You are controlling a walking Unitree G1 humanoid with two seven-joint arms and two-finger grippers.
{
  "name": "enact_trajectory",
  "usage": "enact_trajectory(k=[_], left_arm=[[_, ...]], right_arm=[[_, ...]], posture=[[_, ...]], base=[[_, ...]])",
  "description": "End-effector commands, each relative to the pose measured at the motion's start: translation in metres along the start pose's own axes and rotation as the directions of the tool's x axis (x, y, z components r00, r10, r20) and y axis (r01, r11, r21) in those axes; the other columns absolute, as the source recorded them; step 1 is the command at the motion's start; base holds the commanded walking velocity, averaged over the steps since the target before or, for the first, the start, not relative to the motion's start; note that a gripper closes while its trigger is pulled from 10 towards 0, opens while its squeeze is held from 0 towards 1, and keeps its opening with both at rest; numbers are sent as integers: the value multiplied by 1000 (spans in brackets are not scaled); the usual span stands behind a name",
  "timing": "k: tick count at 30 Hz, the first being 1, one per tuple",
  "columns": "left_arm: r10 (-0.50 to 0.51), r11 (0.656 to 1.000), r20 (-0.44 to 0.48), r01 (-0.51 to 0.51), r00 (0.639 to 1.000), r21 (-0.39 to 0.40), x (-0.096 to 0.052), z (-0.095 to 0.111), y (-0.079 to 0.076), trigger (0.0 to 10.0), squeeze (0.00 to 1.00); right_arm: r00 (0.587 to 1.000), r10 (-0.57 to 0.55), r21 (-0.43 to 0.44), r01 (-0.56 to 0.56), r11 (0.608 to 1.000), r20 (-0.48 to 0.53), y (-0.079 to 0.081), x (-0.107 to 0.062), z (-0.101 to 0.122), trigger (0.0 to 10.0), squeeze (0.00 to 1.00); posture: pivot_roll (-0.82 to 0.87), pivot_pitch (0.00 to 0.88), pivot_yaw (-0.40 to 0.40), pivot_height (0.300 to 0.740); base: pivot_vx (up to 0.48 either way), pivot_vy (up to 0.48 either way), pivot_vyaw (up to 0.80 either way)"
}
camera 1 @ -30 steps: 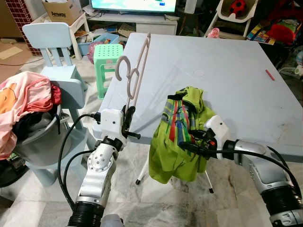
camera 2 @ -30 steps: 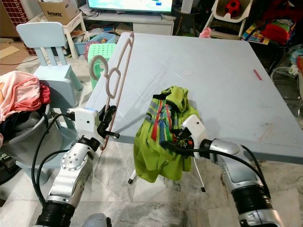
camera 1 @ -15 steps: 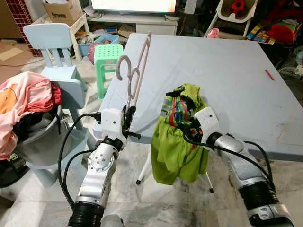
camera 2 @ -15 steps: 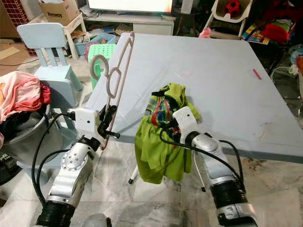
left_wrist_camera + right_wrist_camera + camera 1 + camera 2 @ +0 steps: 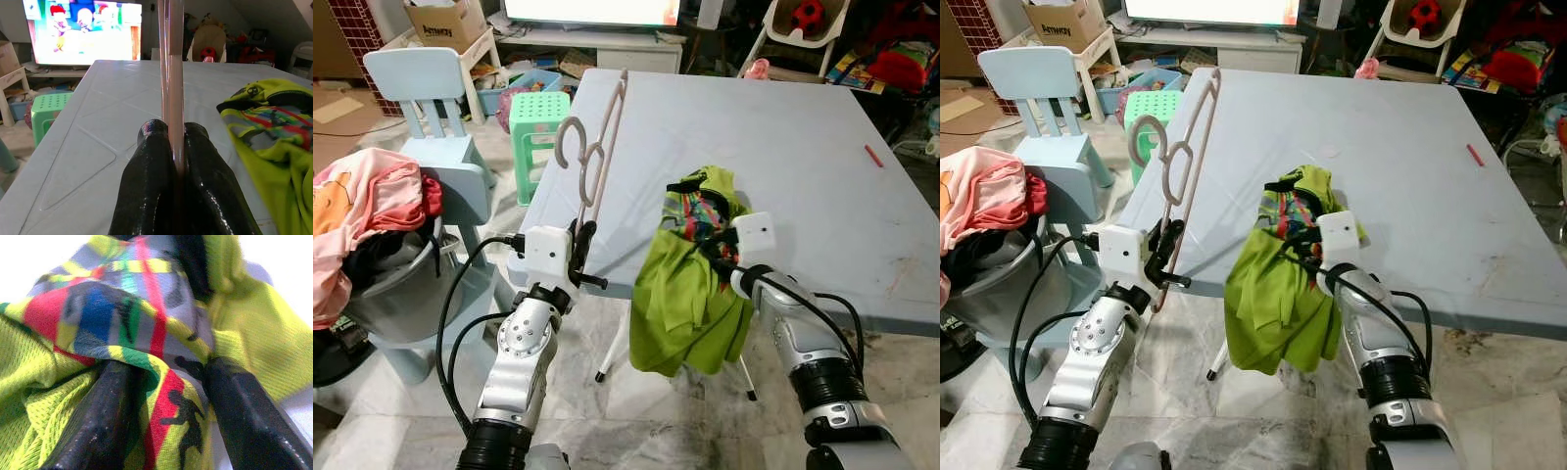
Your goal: Hang hanger
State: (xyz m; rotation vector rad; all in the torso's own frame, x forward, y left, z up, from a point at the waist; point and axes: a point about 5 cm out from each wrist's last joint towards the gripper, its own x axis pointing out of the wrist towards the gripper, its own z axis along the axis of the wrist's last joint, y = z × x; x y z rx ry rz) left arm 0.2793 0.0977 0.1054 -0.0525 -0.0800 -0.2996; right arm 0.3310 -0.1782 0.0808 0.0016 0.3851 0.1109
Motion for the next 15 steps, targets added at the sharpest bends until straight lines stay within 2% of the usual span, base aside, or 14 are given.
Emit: enact_trajectory(k=[1,4,5,8,10,12,13,14,15], left_arm=[[-6,1000,19,6,1000,6,0,5,-3,10000,0],[-4,1000,20,4,1000,5,0,6,-4,10000,0],[1,1000,22,-1,1000,3,0,6,-4,10000,0],[19,1000,21,-19,1000,0,-4,5,-4,10000,0],[27,1000,18,-27,999,0,-6,4,-3,10000,0],[41,999,14,-41,999,-3,-10,3,-3,10000,0],[41,999,14,-41,999,-3,-10,3,-3,10000,0],[48,999,13,-48,999,-6,-12,3,-4,10000,0],[48,999,13,-48,999,-6,-12,3,-4,10000,0]], right_arm=[[992,-75,93,85,992,-102,-13,2,-18,0,0],[991,-99,142,111,984,-88,-16,9,-7,0,0],[991,-126,175,133,976,-54,-22,17,13,0,0],[988,-153,183,146,972,24,-29,25,54,0,0],[986,-154,190,140,972,62,-29,28,73,0,0],[979,-149,186,121,975,140,-27,29,109,0,0],[979,-149,186,121,975,140,-27,29,109,0,0],[969,-151,185,115,976,195,-27,28,132,0,0],[969,-151,185,115,976,195,-27,28,132,0,0]], posture=[[24,0,-35,740],[31,0,-45,740],[39,0,-54,740],[51,0,-75,740],[51,0,-75,740],[63,0,-97,740],[63,0,-97,740],[66,0,-105,740],[66,0,-105,740]], base=[[0,0,0],[0,0,0],[0,0,0],[0,0,0],[0,0,0],[0,0,0],[0,0,0],[0,0,0],[0,0,0]])
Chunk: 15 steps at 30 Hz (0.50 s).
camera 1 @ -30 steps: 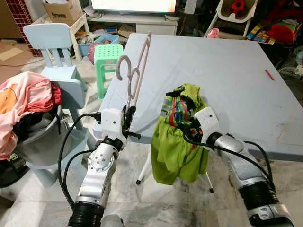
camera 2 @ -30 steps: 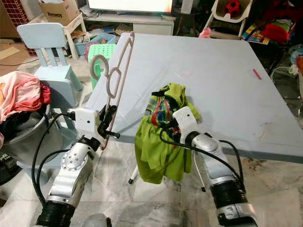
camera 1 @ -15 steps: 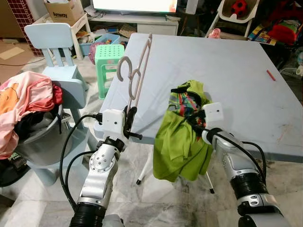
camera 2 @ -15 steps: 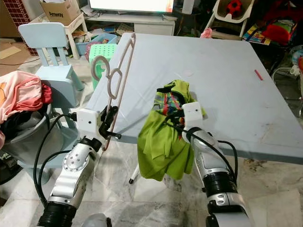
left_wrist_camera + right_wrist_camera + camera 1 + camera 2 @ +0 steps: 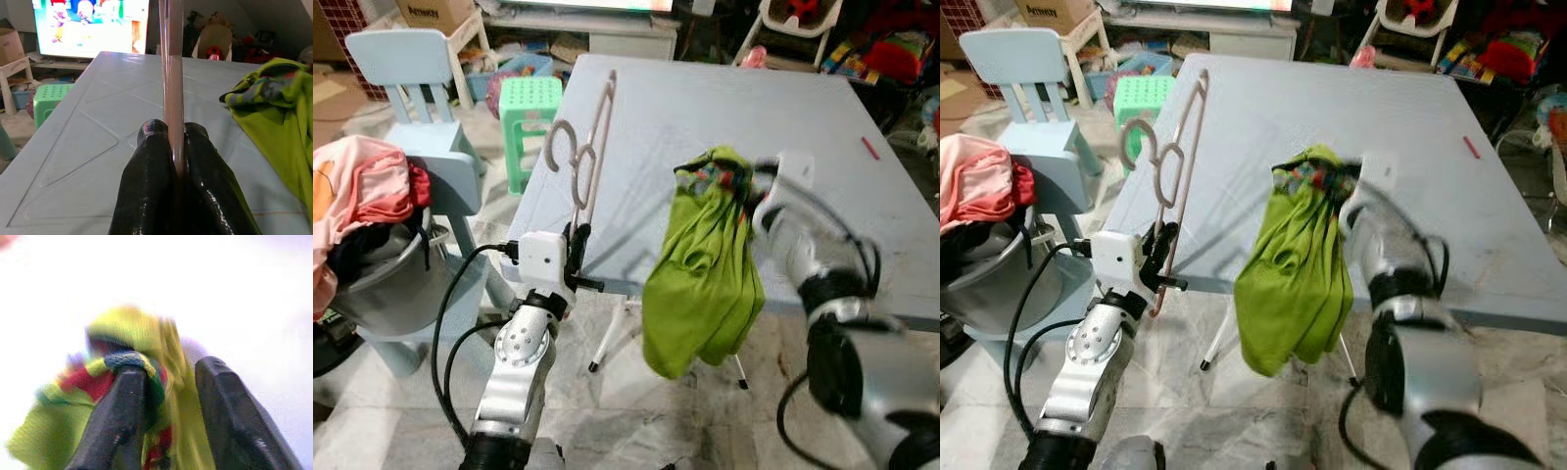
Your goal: Hang hanger
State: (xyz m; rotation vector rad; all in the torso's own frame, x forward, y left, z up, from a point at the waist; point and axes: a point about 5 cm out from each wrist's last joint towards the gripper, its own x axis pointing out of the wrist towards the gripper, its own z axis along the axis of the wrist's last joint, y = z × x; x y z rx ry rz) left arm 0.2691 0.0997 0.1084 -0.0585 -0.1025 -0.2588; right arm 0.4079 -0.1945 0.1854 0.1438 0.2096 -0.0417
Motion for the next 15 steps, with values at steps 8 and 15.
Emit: enact_trajectory(k=[8,15], left_arm=[[31,1000,-9,-31,999,-5,-3,1,0,10000,0],[43,999,-3,-43,999,-3,-3,3,1,10000,0]], right_arm=[[922,31,83,-68,994,385,16,-10,132,0,0],[741,45,43,-100,994,670,10,-45,213,0,0]], posture=[[72,0,-123,740],[70,0,-126,740]], base=[[0,0,0],[0,0,0]])
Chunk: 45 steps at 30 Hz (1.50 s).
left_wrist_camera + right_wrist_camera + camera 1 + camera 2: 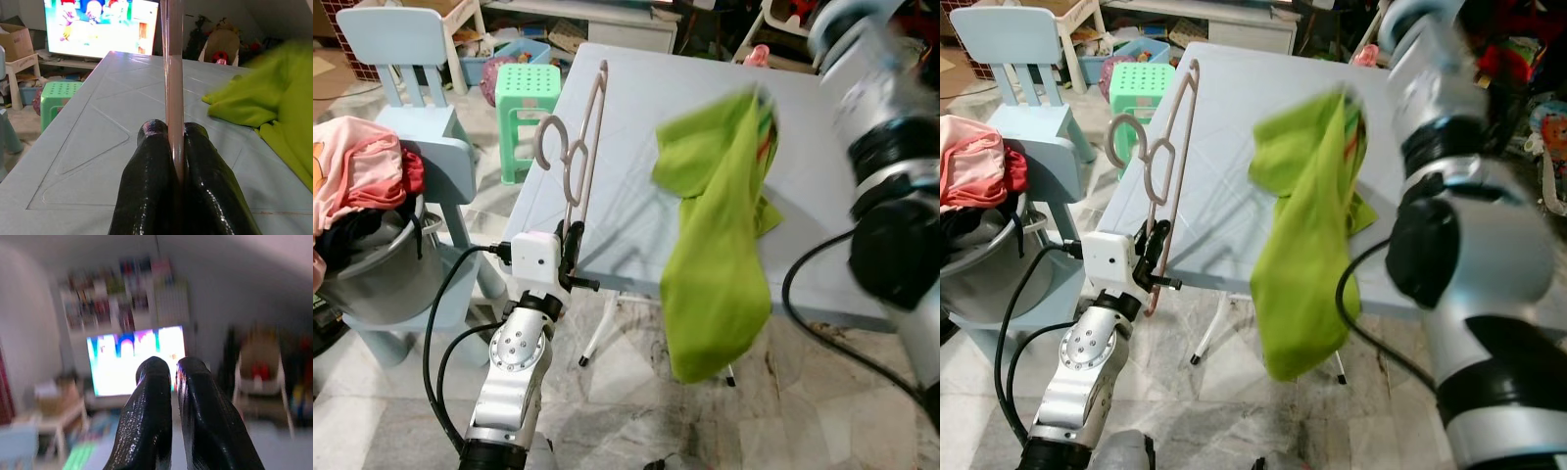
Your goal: Hang hanger
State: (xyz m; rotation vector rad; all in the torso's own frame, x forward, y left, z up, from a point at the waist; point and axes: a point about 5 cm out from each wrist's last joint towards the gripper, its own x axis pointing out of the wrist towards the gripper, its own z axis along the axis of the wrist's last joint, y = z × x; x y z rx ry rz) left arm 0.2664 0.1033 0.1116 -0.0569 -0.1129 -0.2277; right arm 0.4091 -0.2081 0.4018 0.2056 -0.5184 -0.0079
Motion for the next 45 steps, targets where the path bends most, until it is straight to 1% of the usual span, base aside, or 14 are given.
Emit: enact_trajectory(k=[1,3,4,5,6,7,8,14,25,26,29,35,38,45], left_arm=[[13,1000,-13,-13,1000,-8,0,-1,-2,10000,0],[11,1000,-13,-11,1000,-9,0,-1,-3,10000,0],[8,1000,-12,-8,1000,-11,1,-1,-5,10000,0],[7,1000,-12,-7,1000,-11,1,-1,-5,10000,0],[6,1000,-12,-7,1000,-12,1,-1,-5,10000,0],[6,1000,-12,-7,1000,-12,2,-1,-5,10000,0],[6,1000,-12,-7,1000,-12,2,-1,-5,10000,0],[-1,1000,-19,1,1000,-9,3,-3,-4,10000,0],[-39,999,-22,39,999,-2,8,-2,-4,10000,0],[-43,999,-23,43,999,-2,8,-2,-4,10000,0],[-50,999,-30,50,998,-2,9,-4,-4,10000,0],[-73,997,-43,73,996,2,9,-6,-6,10000,0],[-74,997,-42,74,996,4,10,-6,-6,10000,0],[-71,997,-44,71,997,3,9,-7,-5,10000,0]], right_arm=[[1000,-11,-39,12,999,30,-11,-1,6,0,0],[1000,-8,-59,9,998,15,-16,-3,3,0,0],[998,-13,-108,6,994,-62,-24,-9,-17,7725,0],[995,-18,-133,5,991,-95,-27,-12,-25,7725,0],[985,-28,-199,-6,980,-169,-33,-19,-43,10000,0],[976,-21,-211,-25,977,-217,-38,-25,-55,10000,333],[966,-13,-213,-44,976,-259,-42,-31,-65,10000,1000],[863,130,-150,-230,962,-488,-61,-72,-123,10000,1000],[723,408,11,-485,875,-558,-74,-114,-145,10000,1000],[646,474,32,-571,820,-599,-78,-130,-150,10000,1000],[508,537,95,-661,744,-674,-86,-158,-161,10000,1000],[342,538,135,-737,662,-770,-91,-192,-176,10000,1000],[349,426,69,-701,710,-835,-98,-200,-189,10000,1000],[328,327,24,-672,740,-886,-95,-219,-206,10000,1000]], posture=[[70,0,-126,740],[68,0,-125,740],[67,0,-125,740],[67,0,-125,740],[69,0,-125,740],[68,0,-125,740],[68,0,-125,740],[58,0,-101,740],[41,0,-68,740],[39,0,-64,740],[36,0,-56,740],[32,0,-43,740],[34,0,-42,740],[36,0,-43,740]], base=[[0,0,0],[0,0,0],[0,0,0],[0,0,0],[0,0,0],[0,0,0],[0,0,0],[0,0,0],[0,0,0],[0,0,0],[0,0,0],[0,0,0],[0,0,0],[0,0,0]])
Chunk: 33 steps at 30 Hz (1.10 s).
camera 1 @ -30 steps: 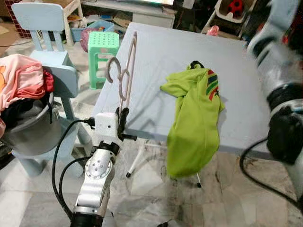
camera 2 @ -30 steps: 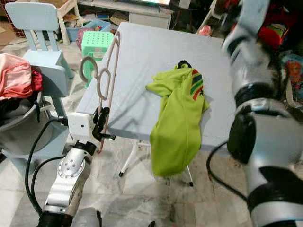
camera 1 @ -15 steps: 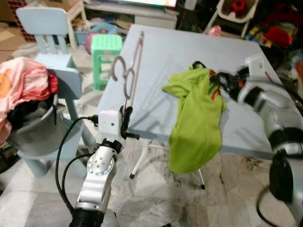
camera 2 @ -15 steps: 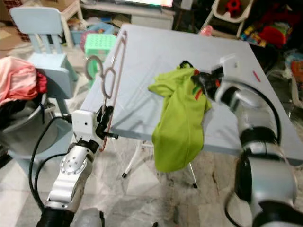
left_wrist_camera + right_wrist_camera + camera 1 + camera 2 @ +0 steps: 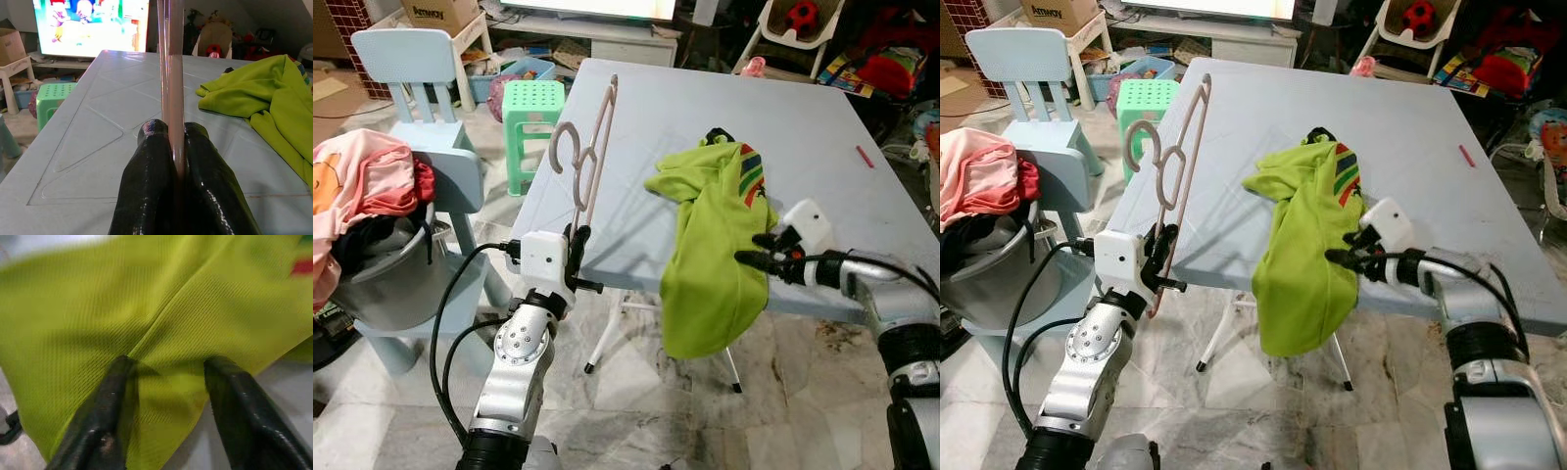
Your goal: Hang hanger
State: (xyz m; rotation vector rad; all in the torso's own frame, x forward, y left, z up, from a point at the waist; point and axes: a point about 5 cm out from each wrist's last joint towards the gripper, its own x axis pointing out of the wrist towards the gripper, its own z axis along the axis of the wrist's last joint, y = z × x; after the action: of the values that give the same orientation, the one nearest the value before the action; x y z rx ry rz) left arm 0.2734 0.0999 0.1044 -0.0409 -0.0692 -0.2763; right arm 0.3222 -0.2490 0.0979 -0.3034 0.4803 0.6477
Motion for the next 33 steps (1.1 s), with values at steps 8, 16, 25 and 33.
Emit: enact_trajectory(k=[8,16,25,33], left_arm=[[-32,999,0,32,1000,-4,3,1,-6,10000,0],[-31,999,-4,31,1000,-7,3,1,-7,10000,0],[-26,1000,-5,26,1000,-10,2,0,-7,10000,0],[-19,1000,-6,19,1000,-15,2,0,-8,10000,0]], right_arm=[[985,-168,40,169,985,-39,19,28,-5,10000,1000],[967,-246,316,252,915,-59,45,51,-21,0,0],[930,-343,472,363,803,-131,51,61,-29,0,0],[880,-444,631,443,637,-170,37,54,-32,0,0]], posture=[[34,0,-39,740],[37,0,-44,740],[39,0,-54,740],[40,0,-64,740]], base=[[0,0,0],[0,0,0],[0,0,0],[0,0,0]])
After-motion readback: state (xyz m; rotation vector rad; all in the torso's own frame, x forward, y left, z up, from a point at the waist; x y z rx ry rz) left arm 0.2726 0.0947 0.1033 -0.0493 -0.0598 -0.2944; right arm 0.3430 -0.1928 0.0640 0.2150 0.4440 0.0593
